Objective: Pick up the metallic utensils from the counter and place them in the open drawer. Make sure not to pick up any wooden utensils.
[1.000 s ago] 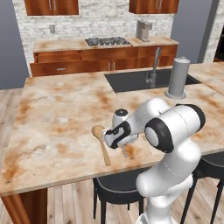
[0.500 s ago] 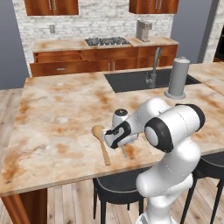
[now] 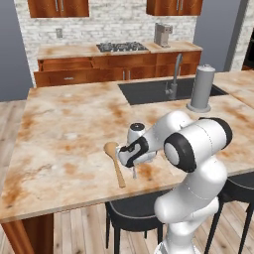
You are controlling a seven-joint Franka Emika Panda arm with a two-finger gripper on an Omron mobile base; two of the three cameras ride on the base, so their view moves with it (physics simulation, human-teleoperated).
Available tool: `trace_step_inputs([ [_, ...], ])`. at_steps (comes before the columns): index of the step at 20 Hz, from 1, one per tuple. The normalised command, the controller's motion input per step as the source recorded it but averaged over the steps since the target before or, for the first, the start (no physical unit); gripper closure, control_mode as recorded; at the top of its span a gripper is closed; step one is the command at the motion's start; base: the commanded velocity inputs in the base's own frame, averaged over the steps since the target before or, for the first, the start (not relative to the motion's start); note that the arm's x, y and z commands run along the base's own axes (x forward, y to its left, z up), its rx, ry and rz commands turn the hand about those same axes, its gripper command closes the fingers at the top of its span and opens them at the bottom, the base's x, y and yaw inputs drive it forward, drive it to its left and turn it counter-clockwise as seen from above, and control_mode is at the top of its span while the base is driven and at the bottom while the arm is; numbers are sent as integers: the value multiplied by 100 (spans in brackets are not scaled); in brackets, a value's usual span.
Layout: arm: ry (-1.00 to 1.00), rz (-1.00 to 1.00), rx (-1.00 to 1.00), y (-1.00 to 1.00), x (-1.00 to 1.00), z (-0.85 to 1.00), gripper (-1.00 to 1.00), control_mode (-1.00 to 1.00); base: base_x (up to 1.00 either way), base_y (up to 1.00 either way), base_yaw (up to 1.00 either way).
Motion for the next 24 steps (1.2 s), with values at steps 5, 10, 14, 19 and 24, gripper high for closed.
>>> trace_step_inputs([
  [5, 2, 0, 0, 0, -1, -1, 100, -100, 0, 0, 0],
  [10, -3, 2, 1, -5, -16, 46, 100, -100, 0, 0, 0],
  [14, 0, 9, 2, -3, -22, 100, 100, -100, 0, 0, 0],
  [19, 0, 14, 4, 0, -25, 100, 100, -100, 0, 0, 0],
  [24, 0, 19, 0, 0, -31, 100, 100, -100, 0, 0, 0],
])
